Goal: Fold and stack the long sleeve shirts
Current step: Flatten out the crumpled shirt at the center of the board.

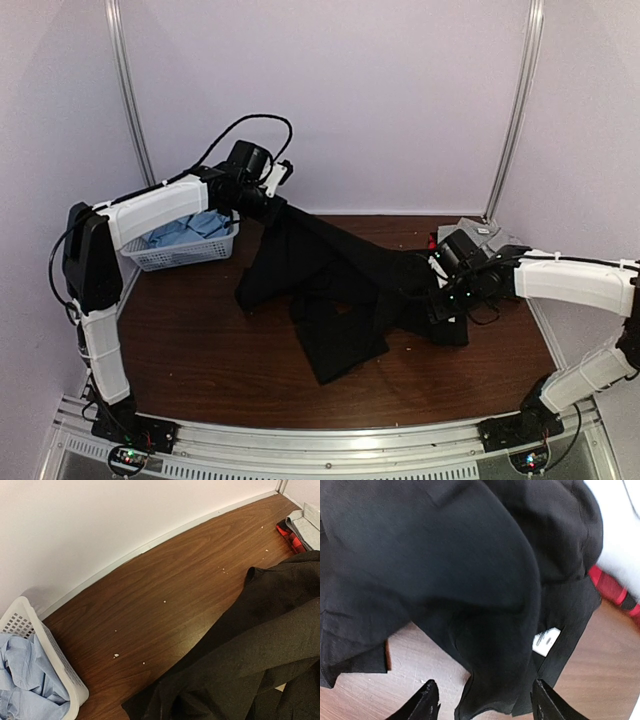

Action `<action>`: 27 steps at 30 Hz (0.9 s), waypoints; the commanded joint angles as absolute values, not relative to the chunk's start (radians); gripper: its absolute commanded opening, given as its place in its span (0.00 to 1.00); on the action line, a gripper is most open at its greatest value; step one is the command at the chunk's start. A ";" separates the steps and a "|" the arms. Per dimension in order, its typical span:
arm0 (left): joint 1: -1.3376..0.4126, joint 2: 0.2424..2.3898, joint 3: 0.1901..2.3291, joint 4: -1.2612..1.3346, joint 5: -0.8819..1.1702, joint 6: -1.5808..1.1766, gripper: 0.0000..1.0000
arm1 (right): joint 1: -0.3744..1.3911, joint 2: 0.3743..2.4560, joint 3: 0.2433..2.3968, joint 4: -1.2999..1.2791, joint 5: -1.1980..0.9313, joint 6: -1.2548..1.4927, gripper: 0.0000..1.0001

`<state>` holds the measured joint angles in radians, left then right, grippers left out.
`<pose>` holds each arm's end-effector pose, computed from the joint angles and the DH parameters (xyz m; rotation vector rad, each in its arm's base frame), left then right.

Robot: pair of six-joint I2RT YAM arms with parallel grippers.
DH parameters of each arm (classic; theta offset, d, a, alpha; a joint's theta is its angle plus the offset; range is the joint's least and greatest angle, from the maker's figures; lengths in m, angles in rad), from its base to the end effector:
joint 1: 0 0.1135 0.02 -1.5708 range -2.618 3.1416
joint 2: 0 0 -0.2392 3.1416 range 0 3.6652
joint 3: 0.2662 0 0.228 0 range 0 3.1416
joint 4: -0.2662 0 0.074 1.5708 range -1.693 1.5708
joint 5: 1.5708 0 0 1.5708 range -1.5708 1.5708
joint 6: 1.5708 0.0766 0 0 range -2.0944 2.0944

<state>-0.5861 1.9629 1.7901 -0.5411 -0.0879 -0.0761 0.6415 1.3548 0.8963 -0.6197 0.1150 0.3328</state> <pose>0.3803 -0.2444 0.2574 0.5338 2.2305 -0.2451 0.2164 0.1506 0.1713 -0.3692 2.6226 0.1769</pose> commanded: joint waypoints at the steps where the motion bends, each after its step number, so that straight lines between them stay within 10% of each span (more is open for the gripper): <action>1: -0.568 1.946 1.803 -0.503 -0.074 -0.089 0.00 | 0.666 1.330 0.828 -0.603 0.142 0.415 0.59; 17: -0.563 1.942 1.787 -0.500 -0.063 -0.092 0.00 | 0.760 1.412 0.803 -0.552 0.146 0.475 0.49; 27: -0.557 1.944 1.786 -0.499 -0.060 -0.092 0.00 | 0.834 1.407 0.858 -0.712 0.350 0.572 0.65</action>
<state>-0.5716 1.9629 1.7897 -0.5404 -0.0669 -0.0814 0.7944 1.4197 0.8143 -0.6250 0.2302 0.5102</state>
